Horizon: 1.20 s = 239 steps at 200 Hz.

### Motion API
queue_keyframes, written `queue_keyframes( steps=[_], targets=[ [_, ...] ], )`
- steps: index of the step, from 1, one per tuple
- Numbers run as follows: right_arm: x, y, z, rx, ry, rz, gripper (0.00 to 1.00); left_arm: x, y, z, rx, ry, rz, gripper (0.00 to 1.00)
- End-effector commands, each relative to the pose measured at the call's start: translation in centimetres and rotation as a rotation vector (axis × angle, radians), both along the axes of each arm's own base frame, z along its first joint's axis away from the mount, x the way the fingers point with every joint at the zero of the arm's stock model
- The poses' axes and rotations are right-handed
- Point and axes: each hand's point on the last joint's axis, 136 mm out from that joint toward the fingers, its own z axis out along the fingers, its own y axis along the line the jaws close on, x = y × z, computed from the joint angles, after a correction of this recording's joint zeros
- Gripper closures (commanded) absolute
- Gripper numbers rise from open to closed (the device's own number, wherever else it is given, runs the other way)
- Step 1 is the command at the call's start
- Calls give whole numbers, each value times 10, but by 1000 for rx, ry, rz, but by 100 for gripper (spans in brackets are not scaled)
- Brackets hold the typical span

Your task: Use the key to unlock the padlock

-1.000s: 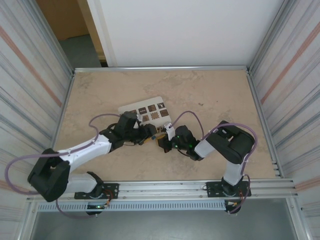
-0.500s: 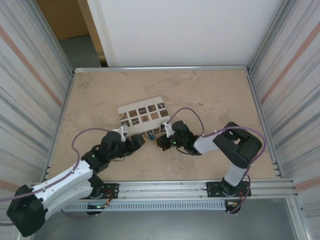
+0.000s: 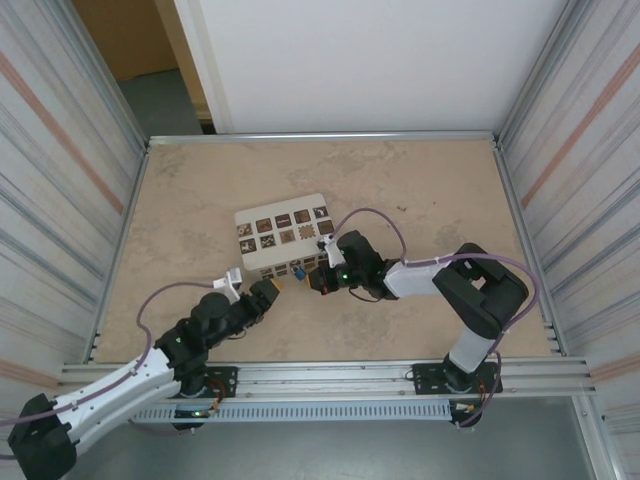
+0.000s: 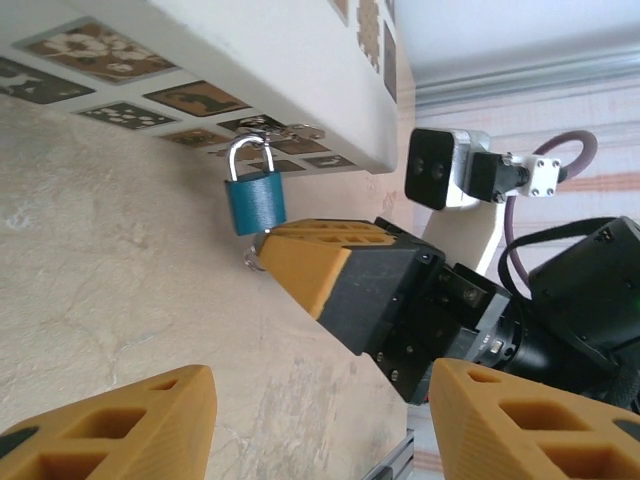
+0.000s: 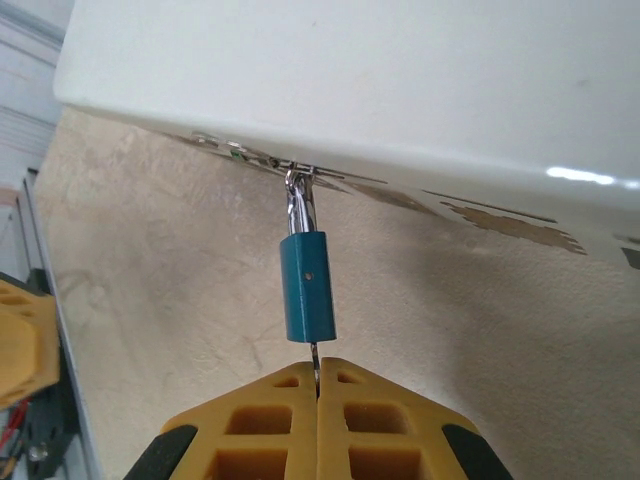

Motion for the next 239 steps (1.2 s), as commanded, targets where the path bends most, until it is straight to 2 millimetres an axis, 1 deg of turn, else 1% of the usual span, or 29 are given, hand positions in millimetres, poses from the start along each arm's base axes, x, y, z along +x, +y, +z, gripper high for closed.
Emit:
queue_keyframes(
  steps=[1, 19, 46, 82, 99, 122, 151, 178, 204, 239],
  targets=[
    [-2, 8, 23, 74, 77, -19, 100, 5, 4, 0, -71, 3, 62, 41],
    [-6, 12, 20, 93, 129, -42, 100, 5, 4, -2, -78, 10, 69, 41],
    [-9, 14, 16, 113, 180, -89, 100, 7, 6, 0, -100, 11, 86, 41],
    [-9, 15, 16, 139, 215, -149, 100, 7, 8, -12, -80, 61, 106, 44],
    [-10, 18, 16, 144, 228, -160, 100, 8, 9, -15, -78, 73, 115, 45],
    [-11, 20, 15, 151, 249, -174, 100, 10, 7, -13, -81, 66, 118, 48],
    [-10, 20, 15, 154, 257, -184, 100, 12, 4, -16, -59, 71, 109, 49],
    [-10, 21, 15, 147, 256, -185, 100, 17, -1, -14, -55, 65, 101, 50],
    [-10, 20, 14, 143, 257, -186, 100, 24, -8, -7, -59, 59, 79, 51],
    [-10, 20, 12, 142, 261, -186, 100, 32, -11, -9, -63, 54, 95, 54]
  ],
)
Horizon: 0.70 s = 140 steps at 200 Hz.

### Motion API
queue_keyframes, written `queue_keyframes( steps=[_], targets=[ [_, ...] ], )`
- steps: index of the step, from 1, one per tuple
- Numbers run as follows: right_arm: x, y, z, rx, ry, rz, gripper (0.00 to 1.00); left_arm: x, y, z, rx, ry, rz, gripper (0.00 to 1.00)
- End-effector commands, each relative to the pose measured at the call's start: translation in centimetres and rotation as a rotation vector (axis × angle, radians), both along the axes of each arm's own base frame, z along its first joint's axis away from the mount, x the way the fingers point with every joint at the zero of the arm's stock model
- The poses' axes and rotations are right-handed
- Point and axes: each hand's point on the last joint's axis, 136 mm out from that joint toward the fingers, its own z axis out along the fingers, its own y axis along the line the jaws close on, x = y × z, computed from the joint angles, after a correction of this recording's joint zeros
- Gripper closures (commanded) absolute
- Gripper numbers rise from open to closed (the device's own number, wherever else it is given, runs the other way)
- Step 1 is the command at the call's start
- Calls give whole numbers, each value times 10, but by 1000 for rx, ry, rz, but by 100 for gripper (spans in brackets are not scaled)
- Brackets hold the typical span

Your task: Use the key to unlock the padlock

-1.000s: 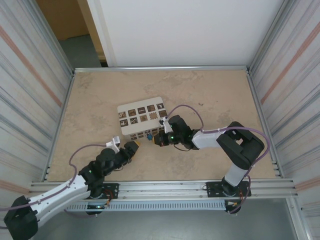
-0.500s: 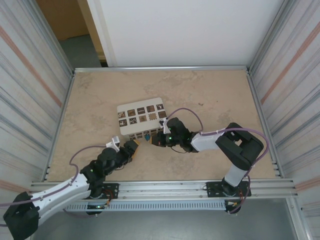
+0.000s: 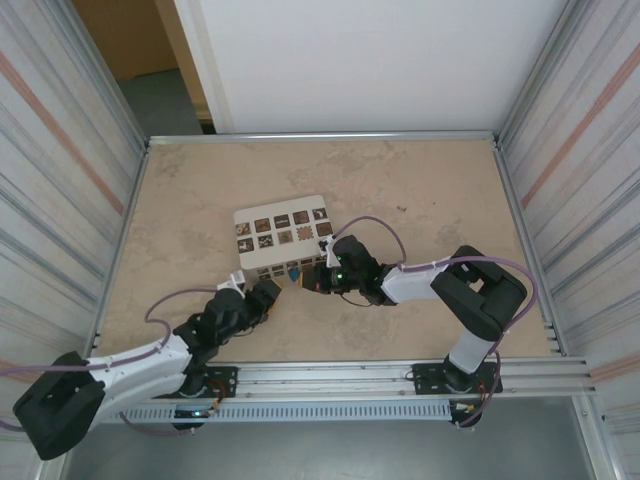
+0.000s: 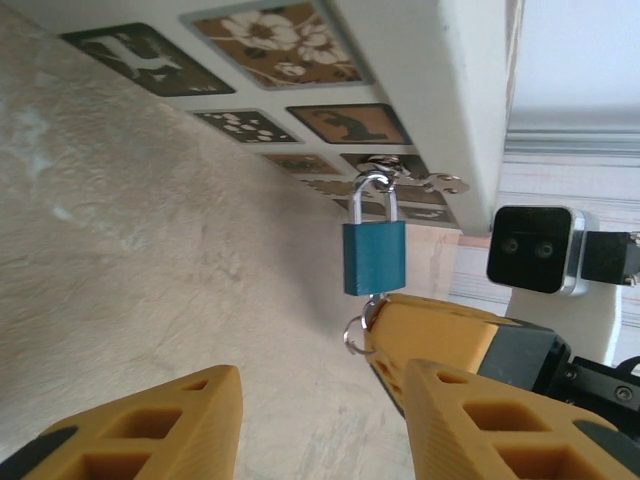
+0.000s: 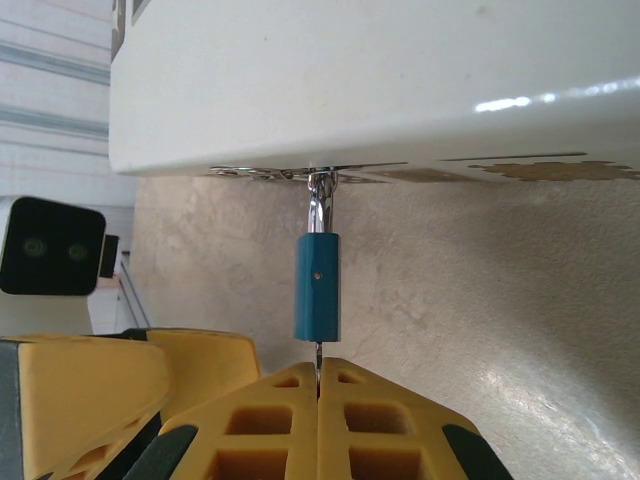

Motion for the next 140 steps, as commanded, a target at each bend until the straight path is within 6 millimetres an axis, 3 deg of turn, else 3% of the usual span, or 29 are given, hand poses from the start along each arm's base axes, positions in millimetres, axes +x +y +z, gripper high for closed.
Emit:
queue_keyframes(
  steps=[1, 140],
  targets=[
    [-1, 3, 0, 13, 23, -10, 100, 13, -9, 25, -49, -81, 0, 54],
    [-2, 4, 1, 24, 37, -7, 100, 39, -24, 21, -122, -13, -21, 54]
  ],
)
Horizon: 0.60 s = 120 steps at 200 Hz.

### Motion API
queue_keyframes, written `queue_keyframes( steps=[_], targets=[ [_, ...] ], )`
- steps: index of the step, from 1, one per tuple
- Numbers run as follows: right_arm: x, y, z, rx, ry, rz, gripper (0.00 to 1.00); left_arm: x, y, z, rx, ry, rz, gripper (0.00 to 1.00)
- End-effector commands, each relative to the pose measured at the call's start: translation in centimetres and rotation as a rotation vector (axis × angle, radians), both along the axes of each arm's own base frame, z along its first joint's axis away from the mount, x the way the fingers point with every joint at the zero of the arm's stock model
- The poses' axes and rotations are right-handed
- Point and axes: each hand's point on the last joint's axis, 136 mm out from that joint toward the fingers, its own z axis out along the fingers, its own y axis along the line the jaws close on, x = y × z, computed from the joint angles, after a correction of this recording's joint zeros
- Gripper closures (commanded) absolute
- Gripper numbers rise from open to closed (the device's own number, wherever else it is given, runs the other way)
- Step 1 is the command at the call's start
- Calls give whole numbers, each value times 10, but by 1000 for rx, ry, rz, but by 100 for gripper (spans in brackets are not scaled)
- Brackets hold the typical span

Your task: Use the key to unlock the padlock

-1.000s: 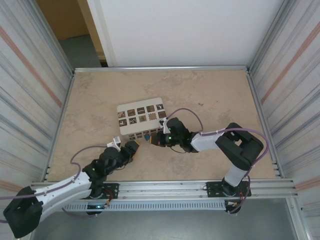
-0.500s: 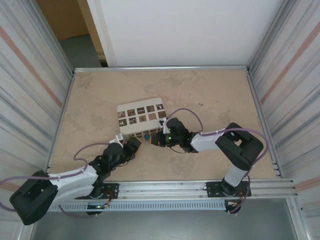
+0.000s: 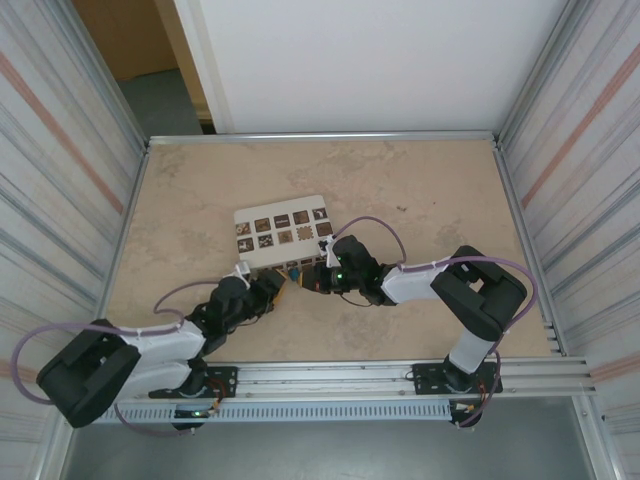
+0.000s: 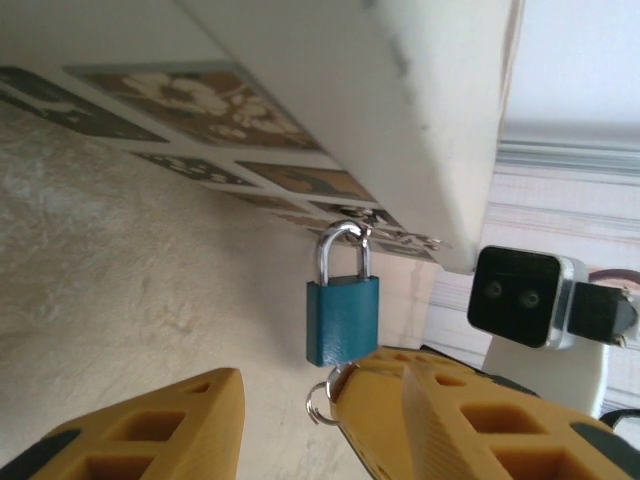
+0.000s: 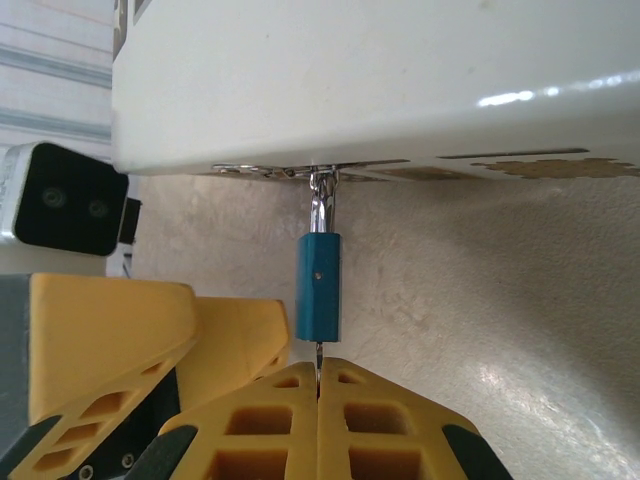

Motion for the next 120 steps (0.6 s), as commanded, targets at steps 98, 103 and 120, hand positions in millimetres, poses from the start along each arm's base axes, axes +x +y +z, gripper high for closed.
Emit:
queue_keyframes(
  steps=[98, 103, 120],
  targets=[
    [1, 4, 4, 44, 50, -28, 100, 31, -29, 10, -117, -17, -40, 59],
    [2, 4, 5, 47, 50, -30, 100, 32, -29, 9, -117, -14, -40, 59],
    [2, 3, 4, 47, 52, -32, 100, 34, -30, 7, -122, -11, -35, 61]
  ],
)
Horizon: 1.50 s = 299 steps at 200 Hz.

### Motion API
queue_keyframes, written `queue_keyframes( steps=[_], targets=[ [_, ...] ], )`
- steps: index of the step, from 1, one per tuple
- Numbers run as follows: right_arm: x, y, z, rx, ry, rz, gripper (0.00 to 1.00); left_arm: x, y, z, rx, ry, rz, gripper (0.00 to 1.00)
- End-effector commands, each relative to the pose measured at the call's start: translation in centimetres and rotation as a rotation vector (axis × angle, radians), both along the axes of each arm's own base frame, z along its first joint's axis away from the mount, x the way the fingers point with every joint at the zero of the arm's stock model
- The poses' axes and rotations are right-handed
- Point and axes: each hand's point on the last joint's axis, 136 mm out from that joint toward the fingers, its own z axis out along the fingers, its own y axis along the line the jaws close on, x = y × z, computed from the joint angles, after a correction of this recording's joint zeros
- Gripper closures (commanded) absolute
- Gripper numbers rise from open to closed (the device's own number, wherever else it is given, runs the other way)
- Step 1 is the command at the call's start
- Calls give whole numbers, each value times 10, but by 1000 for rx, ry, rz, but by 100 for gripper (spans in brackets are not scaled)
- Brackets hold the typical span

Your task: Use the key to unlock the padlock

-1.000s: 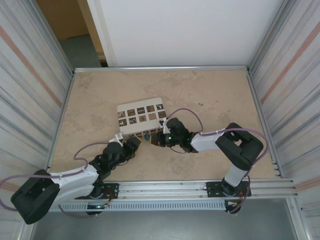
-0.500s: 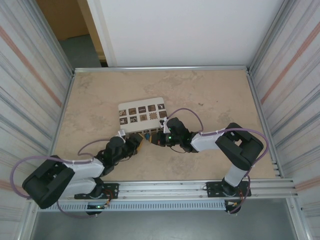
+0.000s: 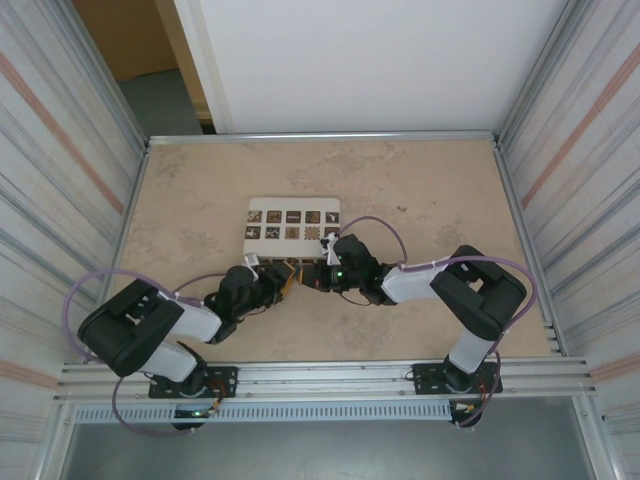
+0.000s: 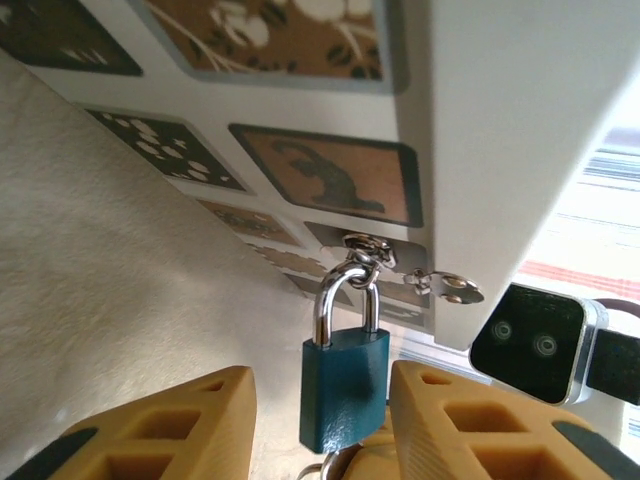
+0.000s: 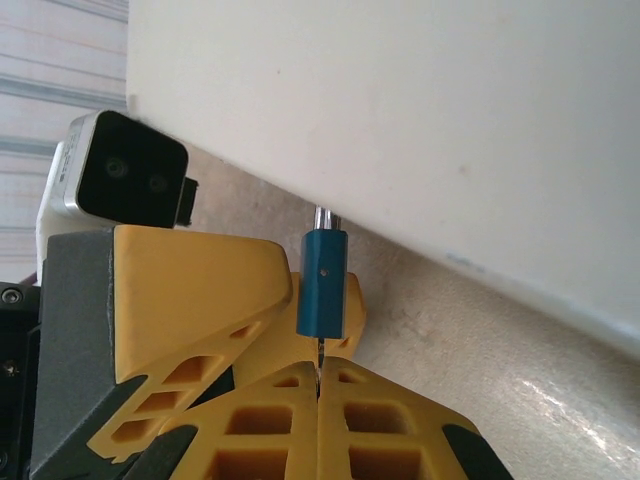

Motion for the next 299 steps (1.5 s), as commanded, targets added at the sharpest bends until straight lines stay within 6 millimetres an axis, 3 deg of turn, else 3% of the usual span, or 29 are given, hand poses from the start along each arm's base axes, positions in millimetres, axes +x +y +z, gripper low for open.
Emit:
queue_keyframes(
  steps=[1, 133, 182, 251, 299],
  targets=[
    [-4, 3, 1, 24, 30, 9, 100, 9, -9, 14, -55, -32, -5, 61],
    [-3, -4, -1, 26, 43, -10, 100, 14, -6, 2, -54, -5, 34, 77],
    [-1, -8, 0, 40, 46, -21, 100, 9, -4, 4, -10, 5, 29, 90],
    [2, -19, 7, 36, -1, -33, 71, 5, 3, 28, 56, -21, 25, 94],
    [0, -36, 18, -91, -148, 7, 58, 2, -2, 42, 40, -30, 13, 98]
  ],
)
